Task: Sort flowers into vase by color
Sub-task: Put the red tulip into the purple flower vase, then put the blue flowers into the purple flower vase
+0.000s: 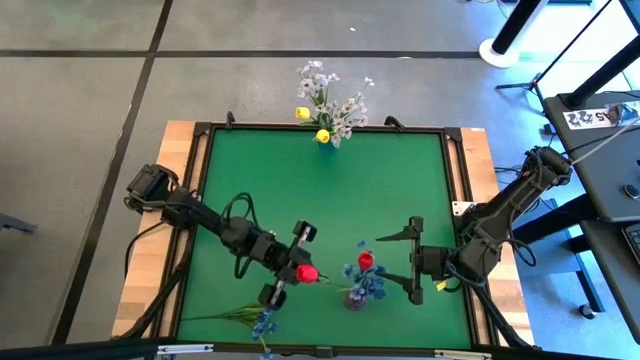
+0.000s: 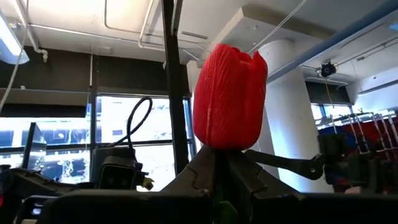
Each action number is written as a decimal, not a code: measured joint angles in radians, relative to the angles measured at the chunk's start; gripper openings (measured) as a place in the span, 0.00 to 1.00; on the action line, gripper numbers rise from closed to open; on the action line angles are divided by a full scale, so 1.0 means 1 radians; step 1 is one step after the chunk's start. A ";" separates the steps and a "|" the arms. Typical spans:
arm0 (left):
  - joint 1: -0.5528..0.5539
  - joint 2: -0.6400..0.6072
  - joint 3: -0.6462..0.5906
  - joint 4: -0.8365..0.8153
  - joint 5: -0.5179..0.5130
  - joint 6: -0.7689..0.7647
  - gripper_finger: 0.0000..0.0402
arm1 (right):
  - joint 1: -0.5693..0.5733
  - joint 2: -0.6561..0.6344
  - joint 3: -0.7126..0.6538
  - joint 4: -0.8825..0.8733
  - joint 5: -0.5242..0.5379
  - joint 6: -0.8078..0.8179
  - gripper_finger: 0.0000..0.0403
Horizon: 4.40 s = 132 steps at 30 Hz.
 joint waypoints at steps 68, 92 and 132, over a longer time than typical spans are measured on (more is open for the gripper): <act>-0.104 -0.267 0.078 -1.516 -0.087 -0.389 0.47 | 0.174 -0.010 0.226 -0.306 0.385 -0.033 0.85; -0.628 0.044 0.076 -2.010 -0.143 -1.335 0.47 | 0.227 -0.005 0.225 -0.303 0.577 -0.015 0.85; 0.185 -0.015 -0.390 -0.502 -0.424 -0.512 0.06 | 0.044 0.026 -0.454 -0.486 0.193 1.313 0.85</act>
